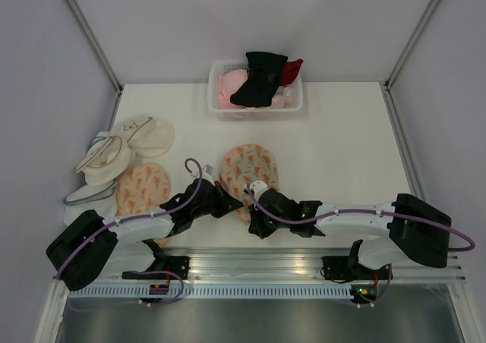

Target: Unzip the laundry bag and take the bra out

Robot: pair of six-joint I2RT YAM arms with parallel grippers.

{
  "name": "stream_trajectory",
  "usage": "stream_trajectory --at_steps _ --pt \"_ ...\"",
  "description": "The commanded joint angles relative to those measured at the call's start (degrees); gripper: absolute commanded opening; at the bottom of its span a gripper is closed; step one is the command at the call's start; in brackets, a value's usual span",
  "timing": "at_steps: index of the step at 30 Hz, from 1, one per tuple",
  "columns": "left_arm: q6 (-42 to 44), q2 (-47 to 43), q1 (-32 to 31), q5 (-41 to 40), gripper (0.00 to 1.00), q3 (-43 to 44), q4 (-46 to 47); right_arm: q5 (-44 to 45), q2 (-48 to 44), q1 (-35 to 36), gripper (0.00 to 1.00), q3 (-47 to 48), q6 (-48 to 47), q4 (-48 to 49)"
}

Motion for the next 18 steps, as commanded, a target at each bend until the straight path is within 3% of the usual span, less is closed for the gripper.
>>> stream_trajectory --at_steps 1,10,18 --pt "4.3 -3.3 1.3 -3.2 0.02 1.8 -4.3 10.1 -1.0 0.7 0.01 1.2 2.3 -14.3" --pt "15.4 -5.7 4.0 4.8 0.02 2.3 -9.0 26.9 -6.8 0.4 0.00 0.4 10.3 -31.6" --pt "23.2 -4.3 4.0 15.4 0.02 1.8 -7.8 34.9 -1.8 -3.6 0.01 8.1 8.1 -33.9"
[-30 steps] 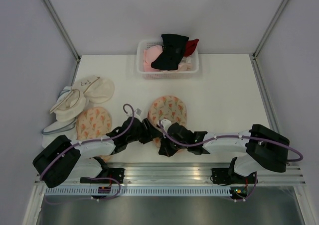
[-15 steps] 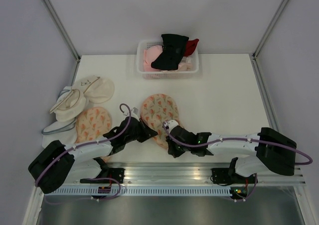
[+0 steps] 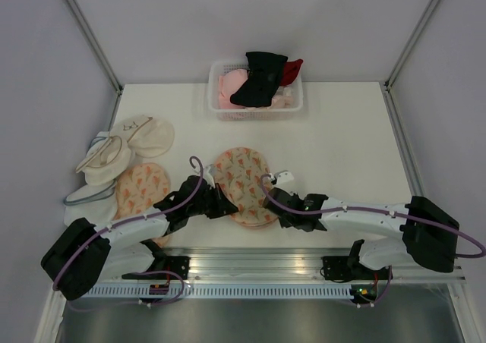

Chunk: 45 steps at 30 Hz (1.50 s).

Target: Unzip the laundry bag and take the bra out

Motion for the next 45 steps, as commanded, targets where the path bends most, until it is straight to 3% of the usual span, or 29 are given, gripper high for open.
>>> stream_trajectory --at_steps 1,8,15,16,18,19,20,22,23,27,30,36,45 --pt "7.8 -0.1 0.1 7.3 0.02 1.3 0.2 7.3 3.0 -2.2 0.01 4.4 -0.8 -3.4" --pt "12.0 -0.8 0.1 11.8 0.02 3.3 -0.7 7.2 11.8 -5.7 0.00 6.2 -2.9 -2.0" --pt "10.6 -0.6 0.1 12.1 0.06 4.6 -0.3 7.3 4.0 -5.7 0.01 3.9 0.1 -3.8" --pt "10.2 -0.6 0.1 12.2 0.14 4.9 0.1 8.0 3.1 -5.7 0.00 4.0 1.3 -6.2" --pt "8.8 -0.5 0.1 12.4 0.28 5.0 0.9 10.0 0.3 -5.7 0.21 4.9 2.0 -8.6" --pt "8.4 -0.5 0.1 12.6 0.49 4.9 2.1 10.5 -0.4 -5.7 0.33 5.3 2.4 -11.1" --pt "8.0 -0.4 0.0 12.8 0.57 4.8 2.4 11.6 -1.7 -5.7 0.49 6.4 2.6 -12.2" --pt "6.5 -0.4 -0.1 11.8 0.71 4.5 2.7 12.8 -2.5 -5.7 0.58 7.5 3.0 -15.5" --pt "6.2 -0.4 -0.2 11.5 0.73 4.5 2.4 13.1 -3.2 -5.7 0.64 8.3 2.9 -16.2" --pt "3.4 -3.8 -0.3 1.8 0.76 4.2 -4.7 13.6 -4.7 -5.4 0.67 9.8 1.0 -17.3" --pt "-0.9 -11.4 -0.3 -9.3 0.78 2.1 -12.3 9.9 -7.0 -3.5 0.67 9.8 -5.4 -11.3" --pt "-10.5 -31.0 -0.3 -23.7 0.80 -0.5 -28.2 -0.9 -9.4 0.6 0.67 10.7 -13.1 -0.5" --pt "-19.3 -48.6 -0.3 -30.5 0.80 -4.2 -40.7 -5.7 3.5 5.8 0.68 18.9 -18.8 7.1"
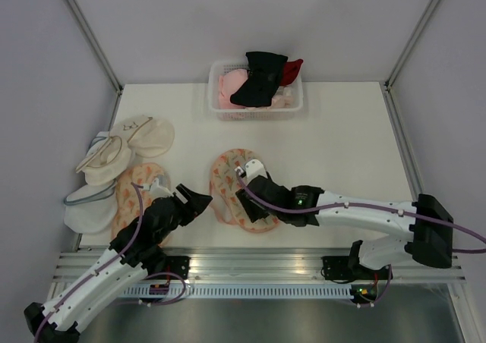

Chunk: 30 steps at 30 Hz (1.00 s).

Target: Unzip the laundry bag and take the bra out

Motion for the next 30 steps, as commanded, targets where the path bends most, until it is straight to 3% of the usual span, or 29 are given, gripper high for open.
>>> stream_trajectory --at_steps 1,7,12,15,16,18,19,20,30 --pt "-6.3 -2.9 -0.1 -4.8 0.80 -1.0 -7.8 -2.9 6.6 1.4 0.68 5.2 -4.4 5.4" --pt "-7.8 -3.0 -0.1 -4.8 0.80 -1.5 -8.0 -5.0 17.7 3.8 0.67 11.7 -5.8 7.5" --pt "-8.0 -3.3 -0.1 -4.7 0.80 -1.9 -8.2 -4.3 22.5 4.9 0.57 14.6 -5.1 6.7" --pt "-8.0 -4.2 -0.1 -4.9 0.80 -2.1 -8.6 -1.7 25.0 4.8 0.44 16.4 -4.1 4.7" --pt "-8.0 -4.4 0.0 -5.0 0.80 -2.2 -8.7 -0.9 26.3 4.9 0.33 17.3 -3.9 4.0" --pt "-8.0 -5.1 -0.1 -5.2 0.80 -2.3 -9.2 1.7 27.7 4.8 0.21 17.9 -3.2 2.6" --pt "-8.0 -5.4 -0.1 -5.2 0.80 -2.4 -9.3 2.7 27.9 4.8 0.06 18.4 -2.6 2.2" --pt "-7.9 -5.6 -0.1 -5.3 0.80 -2.4 -9.5 4.3 28.0 4.8 0.00 18.5 -2.3 1.8" --pt "-6.9 -7.4 -0.1 -4.6 0.80 -2.2 -10.3 13.4 17.8 3.5 0.00 14.2 -0.1 0.5"
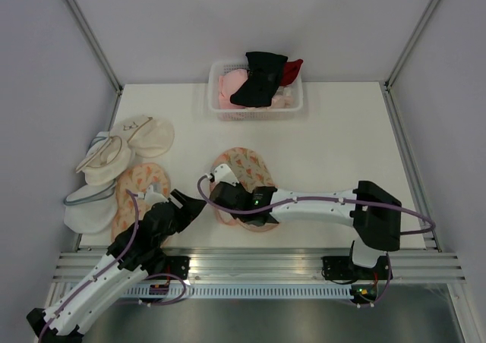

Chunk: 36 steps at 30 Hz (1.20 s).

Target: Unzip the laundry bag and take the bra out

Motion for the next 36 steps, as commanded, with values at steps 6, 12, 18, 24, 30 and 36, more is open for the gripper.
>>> stream_trajectory --at_steps 6,12,18,24,30,36 --pt "5.6 0.2 -0.1 2.8 0.81 0.9 5.4 11.1 -18.9 -12.8 0.00 -7.2 8.3 -6.2" --pt "8.5 9.8 -0.1 7.7 0.81 1.4 14.7 9.4 -30.5 -34.7 0.00 -15.8 10.2 -8.3" --pt "8.3 17.8 -0.1 7.2 0.81 3.5 17.4 -11.7 -31.6 -37.2 0.34 -17.4 -1.5 -3.9" --pt "5.0 15.3 -0.1 4.7 0.80 2.5 15.8 -17.6 -30.9 -28.0 0.53 -18.0 -4.0 -0.1" --pt "0.6 12.2 -0.1 0.8 0.80 2.1 10.1 -17.2 -23.6 -15.1 0.56 -15.3 -3.5 2.1" --pt "-3.6 10.0 -0.1 -2.1 0.80 1.5 5.9 -15.4 -15.3 -8.8 0.57 -12.2 -1.8 5.0"
